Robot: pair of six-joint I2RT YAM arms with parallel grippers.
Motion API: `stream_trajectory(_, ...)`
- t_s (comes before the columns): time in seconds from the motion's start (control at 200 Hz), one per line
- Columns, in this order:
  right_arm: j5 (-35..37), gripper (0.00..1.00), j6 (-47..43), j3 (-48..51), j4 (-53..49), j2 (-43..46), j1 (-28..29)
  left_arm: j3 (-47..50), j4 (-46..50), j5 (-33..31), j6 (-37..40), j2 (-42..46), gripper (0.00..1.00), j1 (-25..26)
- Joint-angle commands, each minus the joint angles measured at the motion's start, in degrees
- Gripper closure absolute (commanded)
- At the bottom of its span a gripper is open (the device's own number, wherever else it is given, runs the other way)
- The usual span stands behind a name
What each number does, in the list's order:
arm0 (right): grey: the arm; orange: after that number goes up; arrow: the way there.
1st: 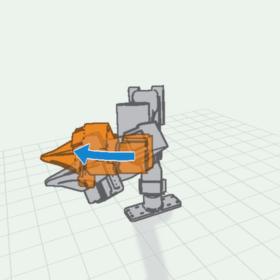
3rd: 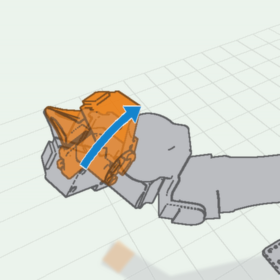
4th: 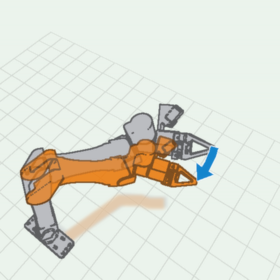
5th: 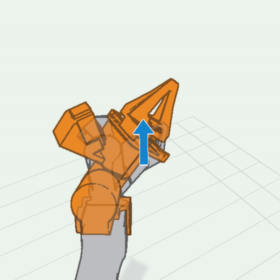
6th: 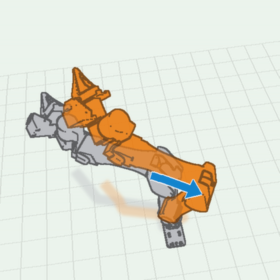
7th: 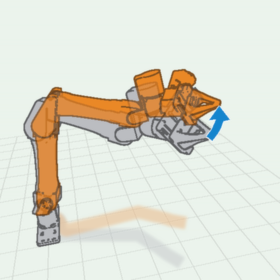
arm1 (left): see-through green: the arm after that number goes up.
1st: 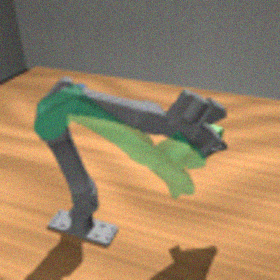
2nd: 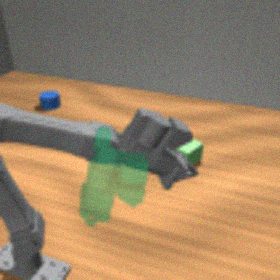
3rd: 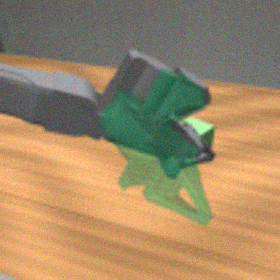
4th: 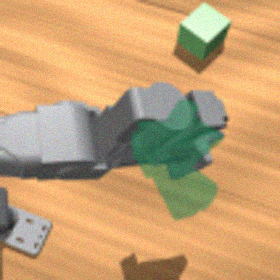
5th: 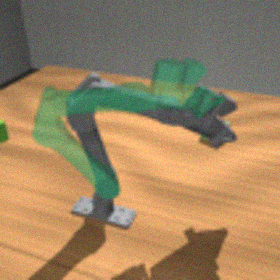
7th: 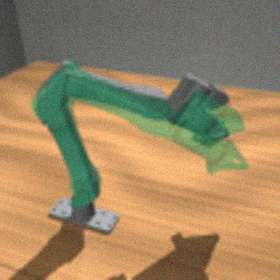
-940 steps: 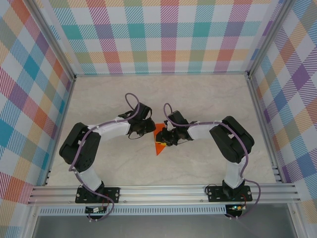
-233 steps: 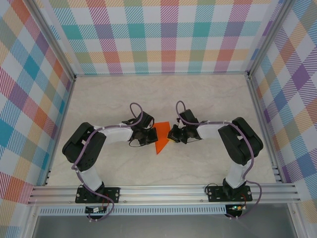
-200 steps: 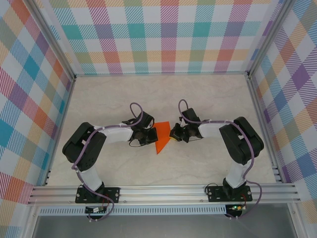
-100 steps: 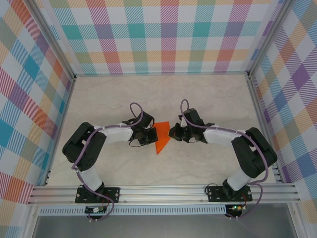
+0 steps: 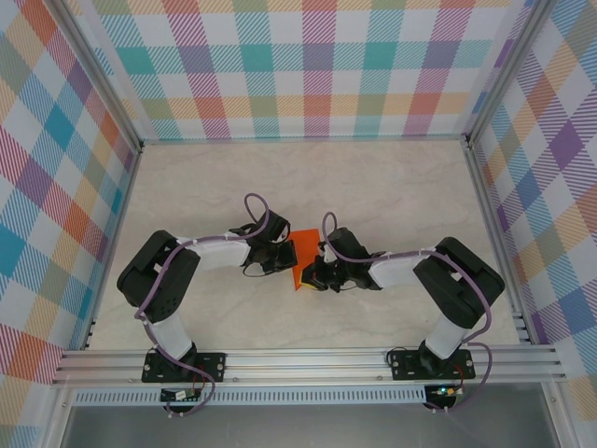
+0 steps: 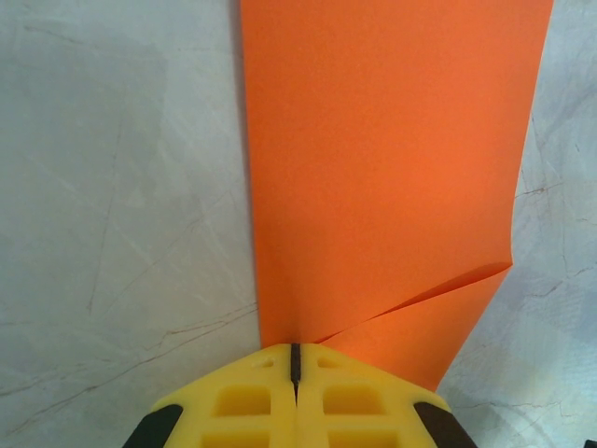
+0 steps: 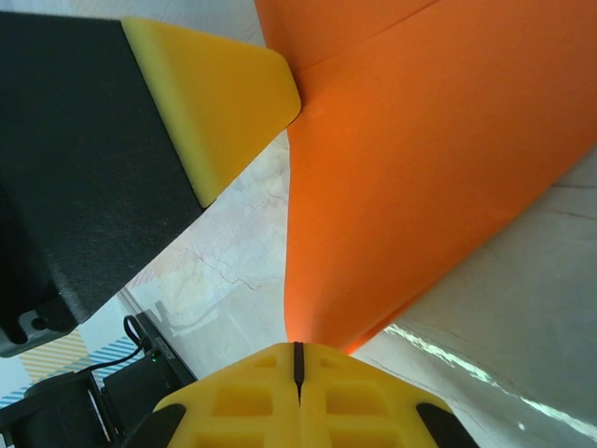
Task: Fold a paper plane with a square sheet of paper (pick it up from the middle)
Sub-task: Third fold the triangle at the center of the table.
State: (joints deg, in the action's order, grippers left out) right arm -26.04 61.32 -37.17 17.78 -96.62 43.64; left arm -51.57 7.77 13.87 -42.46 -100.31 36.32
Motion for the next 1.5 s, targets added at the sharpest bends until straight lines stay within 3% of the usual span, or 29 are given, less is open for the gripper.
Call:
stream_trajectory(0.0, -0.77, 1.0, 1.17, 0.19, 4.1, -1.25, 0.57, 3.3, 3.15, -6.58, -0.07, -3.32, 1.0, 0.07)
stream_trajectory(0.855, -2.65, 1.0, -1.9, -0.9, 2.02, -2.93, 1.5, 4.47, 3.04, -7.6, -0.57, -2.35, 1.0, 0.07)
stream_trajectory(1.32, 1.26, 1.0, -2.44, -4.93, -8.81, -6.65, 2.66, 5.08, 2.69, -7.64, -0.61, -2.29, 1.0, 0.07)
stream_trajectory(1.495, 2.1, 1.0, -5.25, -6.16, -10.22, -0.79, 2.62, 5.05, 3.02, -7.72, -0.44, -2.04, 1.0, 0.07)
